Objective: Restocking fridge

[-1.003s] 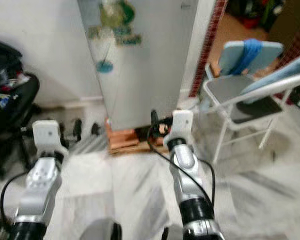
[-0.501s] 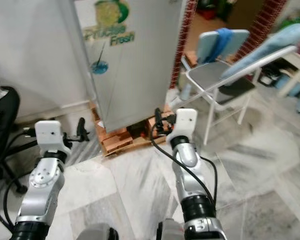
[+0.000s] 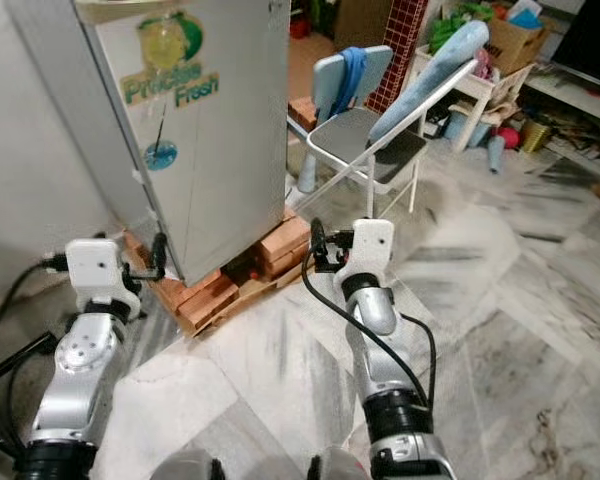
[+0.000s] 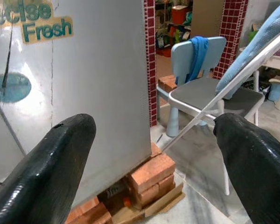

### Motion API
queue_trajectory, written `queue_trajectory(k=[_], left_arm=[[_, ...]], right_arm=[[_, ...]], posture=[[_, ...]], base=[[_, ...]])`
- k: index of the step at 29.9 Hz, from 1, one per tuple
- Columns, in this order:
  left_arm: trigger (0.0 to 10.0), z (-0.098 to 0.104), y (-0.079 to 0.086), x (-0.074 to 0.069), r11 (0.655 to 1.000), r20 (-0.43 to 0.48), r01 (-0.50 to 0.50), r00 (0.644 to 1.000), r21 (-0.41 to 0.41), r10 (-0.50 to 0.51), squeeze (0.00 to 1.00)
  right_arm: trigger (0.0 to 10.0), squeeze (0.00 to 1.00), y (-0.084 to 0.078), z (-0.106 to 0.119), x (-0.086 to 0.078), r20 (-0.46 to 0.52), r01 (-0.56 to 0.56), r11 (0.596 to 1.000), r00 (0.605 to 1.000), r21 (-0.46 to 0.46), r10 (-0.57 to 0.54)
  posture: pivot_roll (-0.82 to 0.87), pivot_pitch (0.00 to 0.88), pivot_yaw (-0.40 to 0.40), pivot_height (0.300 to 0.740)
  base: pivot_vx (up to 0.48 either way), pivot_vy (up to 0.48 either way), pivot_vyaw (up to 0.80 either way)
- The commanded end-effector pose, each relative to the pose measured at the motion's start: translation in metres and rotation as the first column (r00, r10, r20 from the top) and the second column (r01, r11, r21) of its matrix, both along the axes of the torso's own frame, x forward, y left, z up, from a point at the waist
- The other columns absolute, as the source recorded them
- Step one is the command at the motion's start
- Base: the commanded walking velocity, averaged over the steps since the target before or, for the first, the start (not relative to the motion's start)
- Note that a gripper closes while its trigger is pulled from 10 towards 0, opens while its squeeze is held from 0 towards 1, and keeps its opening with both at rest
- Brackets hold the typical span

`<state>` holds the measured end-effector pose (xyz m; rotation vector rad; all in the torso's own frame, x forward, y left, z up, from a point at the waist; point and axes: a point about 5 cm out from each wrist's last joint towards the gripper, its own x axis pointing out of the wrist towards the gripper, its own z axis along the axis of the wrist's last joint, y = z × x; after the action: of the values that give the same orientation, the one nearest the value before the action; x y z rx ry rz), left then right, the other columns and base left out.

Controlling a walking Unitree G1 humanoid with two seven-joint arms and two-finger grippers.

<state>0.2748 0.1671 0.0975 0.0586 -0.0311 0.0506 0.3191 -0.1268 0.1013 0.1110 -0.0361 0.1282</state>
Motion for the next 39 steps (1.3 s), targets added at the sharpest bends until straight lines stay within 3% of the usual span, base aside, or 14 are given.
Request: queue_trajectory(k=[1, 6, 10, 12, 16, 23, 29, 39], left_arm=[[10.0, -0.002, -0.008, 0.000, 0.999, 0.005, 0.037, 0.999, 0.008, -0.037, 0.00], [10.0, -0.008, 0.000, -0.010, 0.999, 0.002, 0.014, 1.000, 0.048, -0.014, 0.00], [10.0, -0.020, 0.022, -0.030, 0.997, -0.039, -0.051, 0.998, 0.061, 0.054, 0.00], [10.0, -0.022, 0.025, -0.032, 0.996, -0.044, -0.058, 0.997, 0.072, 0.061, 0.00], [10.0, -0.027, 0.036, -0.050, 0.993, -0.066, -0.091, 0.993, 0.081, 0.097, 0.00], [10.0, -0.030, 0.038, -0.058, 0.990, -0.072, -0.103, 0.991, 0.097, 0.110, 0.00], [10.0, -0.029, 0.037, -0.055, 0.991, -0.074, -0.104, 0.991, 0.087, 0.110, 0.00], [10.0, -0.024, 0.037, -0.052, 0.992, -0.063, -0.099, 0.993, 0.080, 0.104, 0.00]], right_arm=[[10.0, 0.00, -0.013, 0.001, 0.001, 0.007, 0.040, 0.999, 0.999, -0.012, -0.040], [10.0, 0.00, -0.027, 0.002, -0.005, 0.042, 0.088, 0.992, 0.996, -0.087, -0.084], [10.0, 0.00, -0.048, 0.001, -0.018, 0.055, 0.098, 0.981, 0.994, -0.167, -0.090], [10.0, 0.00, -0.053, 0.000, -0.021, 0.051, 0.102, 0.979, 0.994, -0.179, -0.094], [10.0, 0.00, -0.071, -0.012, -0.043, 0.003, 0.104, 0.965, 0.994, -0.242, -0.107], [10.0, 0.00, -0.071, -0.022, -0.063, -0.039, 0.074, 0.958, 0.995, -0.276, -0.088], [10.0, 0.00, -0.071, -0.019, -0.056, -0.041, 0.076, 0.956, 0.995, -0.282, -0.091], [10.0, 0.00, -0.063, -0.015, -0.048, -0.031, 0.052, 0.960, 0.998, -0.276, -0.062]], posture=[[0.11, 0.042, -0.008, 0.740], [0.10, 0.031, -0.006, 0.740], [0.08, 0.016, -0.009, 0.740], [0.08, 0.015, -0.010, 0.740], [0.08, 0.016, -0.010, 0.740], [0.08, 0.024, -0.019, 0.740], [0.08, 0.027, -0.026, 0.740], [0.09, 0.029, -0.019, 0.740]], base=[[0.240, 0.416, 0.00], [0.253, 0.310, 0.00], [0.000, 0.000, 0.00], [0.000, 0.000, 0.00], [0.000, 0.000, 0.00], [0.000, 0.000, 0.00], [0.000, 0.046, 0.00], [0.000, 0.472, -0.49]])
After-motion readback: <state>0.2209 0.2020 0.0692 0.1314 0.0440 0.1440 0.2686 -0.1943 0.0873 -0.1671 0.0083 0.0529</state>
